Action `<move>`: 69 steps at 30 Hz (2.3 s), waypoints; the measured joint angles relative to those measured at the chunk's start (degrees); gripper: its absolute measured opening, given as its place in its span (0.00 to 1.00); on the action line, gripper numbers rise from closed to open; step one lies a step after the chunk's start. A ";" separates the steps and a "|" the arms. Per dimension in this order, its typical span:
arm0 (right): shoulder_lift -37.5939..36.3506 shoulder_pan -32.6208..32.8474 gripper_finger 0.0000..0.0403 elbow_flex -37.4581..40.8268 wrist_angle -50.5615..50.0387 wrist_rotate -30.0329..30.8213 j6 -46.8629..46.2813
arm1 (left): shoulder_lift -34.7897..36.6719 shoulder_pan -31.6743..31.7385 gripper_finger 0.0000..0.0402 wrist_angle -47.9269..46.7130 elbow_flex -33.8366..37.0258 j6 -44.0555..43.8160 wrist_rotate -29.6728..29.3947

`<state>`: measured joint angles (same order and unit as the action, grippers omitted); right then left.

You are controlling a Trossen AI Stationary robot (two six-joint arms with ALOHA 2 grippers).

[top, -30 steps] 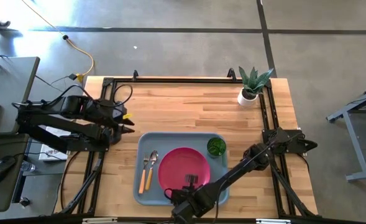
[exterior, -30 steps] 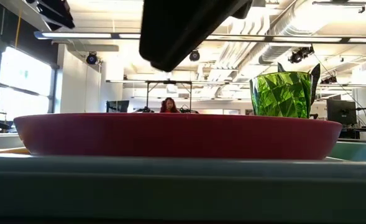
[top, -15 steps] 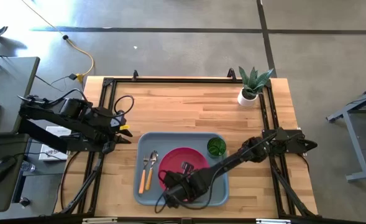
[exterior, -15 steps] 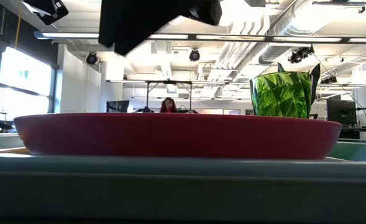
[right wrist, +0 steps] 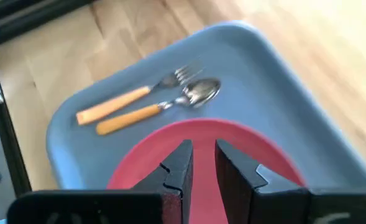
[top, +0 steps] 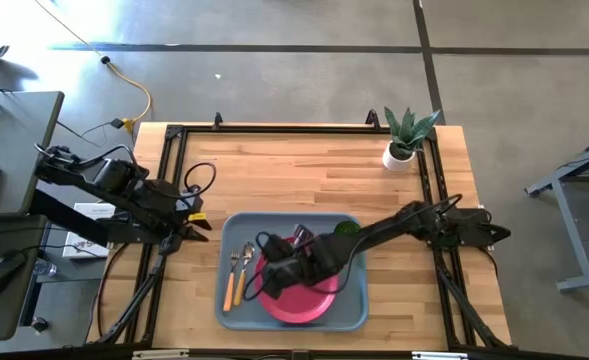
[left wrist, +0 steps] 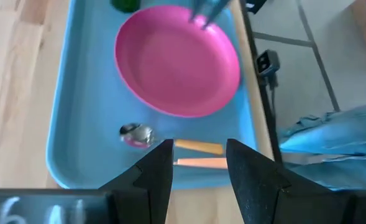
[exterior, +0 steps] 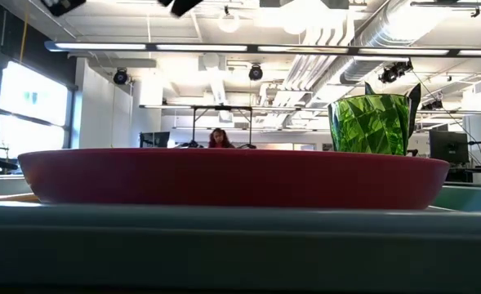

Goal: Pick and place plate/cup/fork/spoon on tray
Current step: Adjust the yellow spoon on the blue serving tray

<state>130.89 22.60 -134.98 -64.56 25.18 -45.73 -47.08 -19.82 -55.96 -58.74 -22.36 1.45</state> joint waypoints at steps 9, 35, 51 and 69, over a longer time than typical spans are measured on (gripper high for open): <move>-7.12 -3.51 0.15 0.00 -8.21 2.78 1.21 | -8.96 -3.70 0.35 -2.69 -7.47 -1.65 -0.36; -23.38 -8.47 0.15 0.00 -25.49 13.99 11.98 | -40.09 -9.63 0.35 -3.95 -8.09 -12.53 -5.15; -23.38 -8.49 0.15 0.00 -25.48 13.72 16.20 | -50.28 -10.27 0.35 -3.31 -8.09 -19.70 -5.09; -23.36 -8.43 0.15 0.00 -25.44 13.63 17.57 | -56.15 -10.22 0.35 -0.01 -8.09 -22.09 -5.11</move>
<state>107.53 14.17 -134.98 -90.00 38.81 -28.16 -103.22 -30.04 -55.97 -66.83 -44.45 -3.66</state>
